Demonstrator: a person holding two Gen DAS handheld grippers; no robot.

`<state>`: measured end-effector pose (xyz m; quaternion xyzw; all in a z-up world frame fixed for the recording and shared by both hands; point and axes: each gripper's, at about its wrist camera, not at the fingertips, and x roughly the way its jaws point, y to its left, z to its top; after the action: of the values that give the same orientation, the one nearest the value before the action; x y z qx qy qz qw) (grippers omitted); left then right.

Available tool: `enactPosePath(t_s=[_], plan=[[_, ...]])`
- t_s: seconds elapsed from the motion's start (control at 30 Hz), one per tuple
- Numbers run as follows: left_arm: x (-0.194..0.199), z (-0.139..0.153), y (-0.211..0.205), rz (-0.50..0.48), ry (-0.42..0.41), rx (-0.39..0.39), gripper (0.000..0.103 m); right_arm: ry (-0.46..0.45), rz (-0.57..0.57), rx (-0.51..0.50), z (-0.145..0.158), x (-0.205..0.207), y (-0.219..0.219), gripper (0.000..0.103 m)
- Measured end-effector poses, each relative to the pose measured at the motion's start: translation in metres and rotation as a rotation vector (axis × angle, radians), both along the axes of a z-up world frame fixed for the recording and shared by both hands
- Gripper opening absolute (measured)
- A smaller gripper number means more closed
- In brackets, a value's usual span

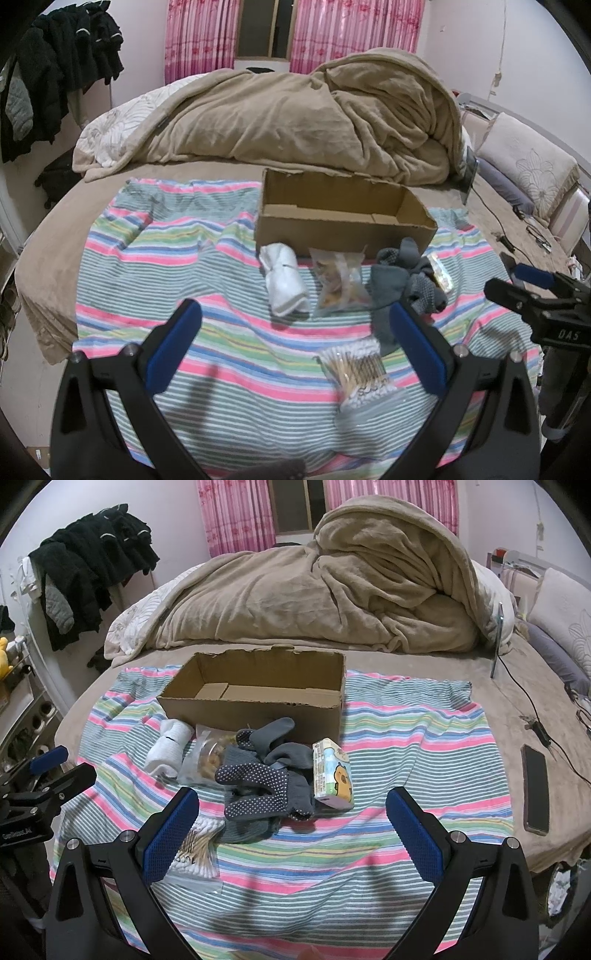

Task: Organize objects

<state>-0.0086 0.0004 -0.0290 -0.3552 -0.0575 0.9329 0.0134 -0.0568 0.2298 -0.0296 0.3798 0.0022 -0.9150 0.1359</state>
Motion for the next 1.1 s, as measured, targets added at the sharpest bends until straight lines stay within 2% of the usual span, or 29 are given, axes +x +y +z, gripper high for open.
enactPosePath(t_s=[0.4, 0.63, 0.87, 1.1], plan=[[-0.007, -0.001, -0.003, 0.004, 0.0, -0.01, 0.102, 0.004, -0.009, 0.006, 0.001, -0.007, 0.004, 0.103], [-0.034, -0.013, -0.009, 0.003, -0.021, -0.005, 0.102, 0.012, -0.048, 0.022, 0.0, -0.03, 0.015, 0.103], [-0.068, -0.037, -0.009, -0.019, -0.053, 0.0, 0.102, -0.051, -0.074, 0.006, -0.026, -0.068, 0.033, 0.103], [-0.101, -0.069, -0.003, -0.032, -0.151, -0.024, 0.102, -0.126, -0.068, -0.016, -0.055, -0.091, 0.036, 0.095]])
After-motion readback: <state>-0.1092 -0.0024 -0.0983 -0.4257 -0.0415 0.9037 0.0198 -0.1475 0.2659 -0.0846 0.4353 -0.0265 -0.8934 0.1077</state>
